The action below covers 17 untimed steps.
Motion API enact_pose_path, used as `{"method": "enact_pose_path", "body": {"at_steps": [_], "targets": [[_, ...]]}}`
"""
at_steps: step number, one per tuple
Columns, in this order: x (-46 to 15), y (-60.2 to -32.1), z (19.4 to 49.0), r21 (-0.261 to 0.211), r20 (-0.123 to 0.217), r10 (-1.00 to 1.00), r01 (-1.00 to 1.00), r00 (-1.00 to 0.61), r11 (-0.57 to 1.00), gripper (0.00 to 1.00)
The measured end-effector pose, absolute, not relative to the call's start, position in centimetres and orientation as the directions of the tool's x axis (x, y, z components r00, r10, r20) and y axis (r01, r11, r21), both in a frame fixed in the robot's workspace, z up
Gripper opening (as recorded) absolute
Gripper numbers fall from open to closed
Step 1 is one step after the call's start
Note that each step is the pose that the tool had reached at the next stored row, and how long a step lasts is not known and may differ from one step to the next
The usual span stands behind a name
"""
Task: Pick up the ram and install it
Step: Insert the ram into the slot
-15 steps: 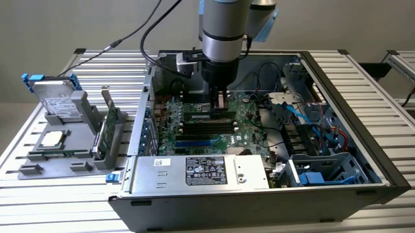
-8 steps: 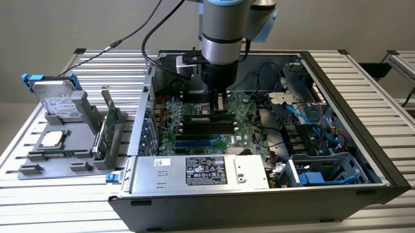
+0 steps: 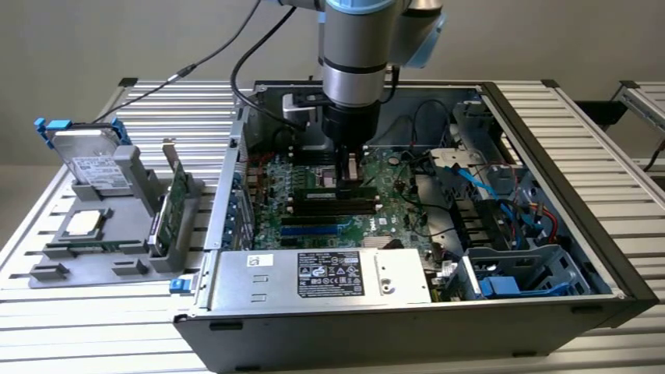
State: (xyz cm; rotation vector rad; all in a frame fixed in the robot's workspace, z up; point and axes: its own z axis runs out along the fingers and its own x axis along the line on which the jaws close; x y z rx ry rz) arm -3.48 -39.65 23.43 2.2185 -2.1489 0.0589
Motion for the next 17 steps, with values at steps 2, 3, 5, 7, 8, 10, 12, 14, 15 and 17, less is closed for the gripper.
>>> {"method": "enact_pose_path", "body": {"at_steps": [2,3,5,7,8,10,12,14,15,17], "targets": [[-3.48,-39.62,23.23,0.011,0.071,-0.997,-0.999,0.032,-0.032,0.15],[-3.48,-39.60,23.13,0.011,0.075,-0.997,-0.999,0.032,-0.032,0.15],[-3.47,-39.59,23.04,0.012,0.080,-0.996,-0.999,0.032,-0.032,0.15],[-3.48,-39.60,23.03,0.013,0.082,-0.996,-0.999,0.032,-0.032,0.15],[-3.48,-39.60,23.03,0.013,0.083,-0.996,-0.999,0.032,-0.031,0.15],[-3.48,-39.59,22.96,0.014,0.084,-0.996,-0.999,0.032,-0.031,0.15],[-3.48,-39.59,22.82,0.014,0.084,-0.996,-0.999,0.033,-0.031,0.15],[-3.48,-39.59,22.66,0.014,0.085,-0.996,-0.999,0.033,-0.031,0.15],[-3.48,-39.59,22.57,0.014,0.085,-0.996,-0.999,0.033,-0.031,0.15],[-3.48,-39.59,22.38,0.015,0.086,-0.996,-0.999,0.033,-0.031,0.15]]}}
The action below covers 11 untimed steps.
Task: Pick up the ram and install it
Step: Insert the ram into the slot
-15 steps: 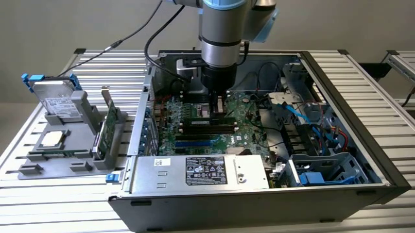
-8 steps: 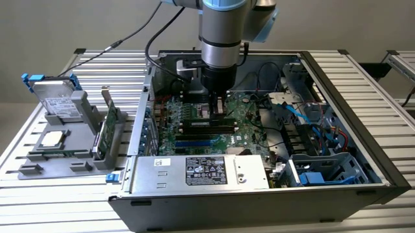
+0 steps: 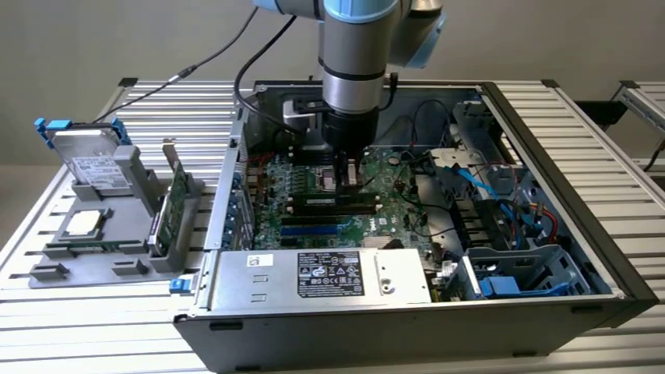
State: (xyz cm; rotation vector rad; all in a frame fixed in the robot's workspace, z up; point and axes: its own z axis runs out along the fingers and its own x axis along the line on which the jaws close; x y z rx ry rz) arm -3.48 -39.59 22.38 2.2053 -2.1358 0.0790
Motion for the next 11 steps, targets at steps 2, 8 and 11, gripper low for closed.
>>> {"method": "enact_pose_path", "body": {"at_steps": [2,8,11], "targets": [[-3.49,-39.59,22.26,0.016,0.087,-0.996,-0.999,0.033,-0.031,0.15],[-3.48,-39.59,22.25,0.018,0.088,-0.996,-0.999,0.033,-0.031,0.15],[-3.45,-39.59,22.20,0.018,0.088,-0.996,-0.999,0.033,-0.031,0.15]]}}
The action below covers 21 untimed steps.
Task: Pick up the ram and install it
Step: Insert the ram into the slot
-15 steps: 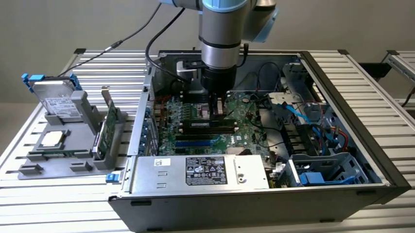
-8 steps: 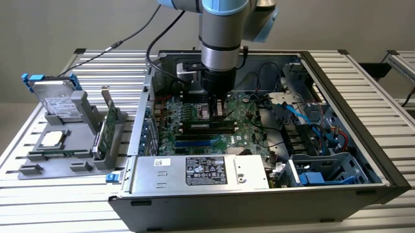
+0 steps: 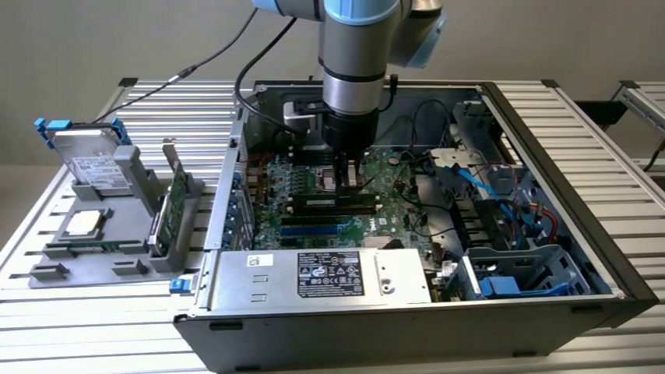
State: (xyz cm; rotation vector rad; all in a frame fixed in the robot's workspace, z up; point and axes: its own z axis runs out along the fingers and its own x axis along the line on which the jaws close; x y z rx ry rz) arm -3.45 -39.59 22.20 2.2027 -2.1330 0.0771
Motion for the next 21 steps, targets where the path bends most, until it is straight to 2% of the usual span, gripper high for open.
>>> {"method": "enact_pose_path", "body": {"at_steps": [21], "targets": [[-3.27,-39.58,22.03,0.029,0.092,-0.995,-0.999,0.038,-0.036,0.15]]}}
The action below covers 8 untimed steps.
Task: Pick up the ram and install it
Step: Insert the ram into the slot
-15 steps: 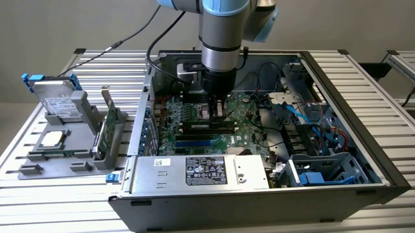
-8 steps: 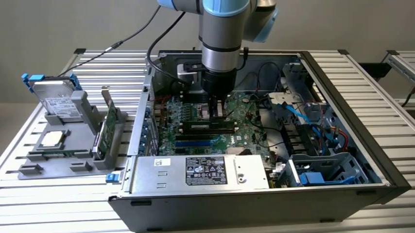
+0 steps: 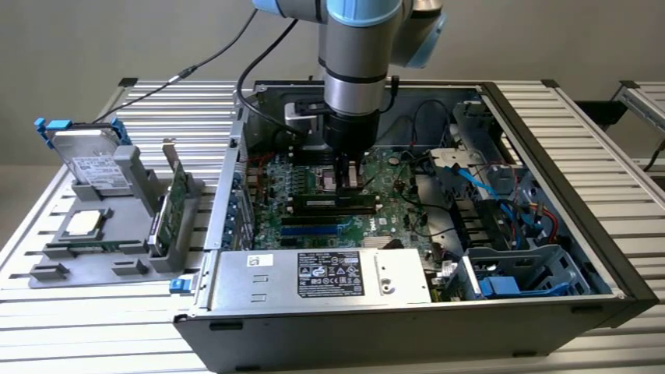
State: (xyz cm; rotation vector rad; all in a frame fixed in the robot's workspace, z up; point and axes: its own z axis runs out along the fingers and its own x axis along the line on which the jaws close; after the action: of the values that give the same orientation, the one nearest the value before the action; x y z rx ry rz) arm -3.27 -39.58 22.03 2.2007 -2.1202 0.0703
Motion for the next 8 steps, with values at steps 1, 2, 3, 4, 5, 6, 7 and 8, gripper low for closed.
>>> {"method": "enact_pose_path", "body": {"at_steps": [1,2,3,4,5,6,7,8], "targets": [[-3.25,-39.58,22.03,0.031,0.093,-0.995,-0.999,0.040,-0.037,0.15],[-3.23,-39.57,22.03,0.033,0.093,-0.995,-0.999,0.041,-0.038,0.15],[-3.20,-39.57,22.02,0.034,0.094,-0.995,-0.999,0.043,-0.040,0.15],[-3.17,-39.56,22.02,0.034,0.094,-0.995,-0.999,0.045,-0.042,0.15],[-3.16,-39.54,22.03,0.034,0.094,-0.994,-0.999,0.046,-0.043,0.15],[-3.15,-39.53,22.03,0.034,0.095,-0.994,-0.998,0.047,-0.044,0.15],[-3.14,-39.53,22.03,0.034,0.095,-0.994,-0.998,0.048,-0.045,0.15],[-3.13,-39.52,22.03,0.034,0.095,-0.994,-0.998,0.049,-0.046,0.15]]}}
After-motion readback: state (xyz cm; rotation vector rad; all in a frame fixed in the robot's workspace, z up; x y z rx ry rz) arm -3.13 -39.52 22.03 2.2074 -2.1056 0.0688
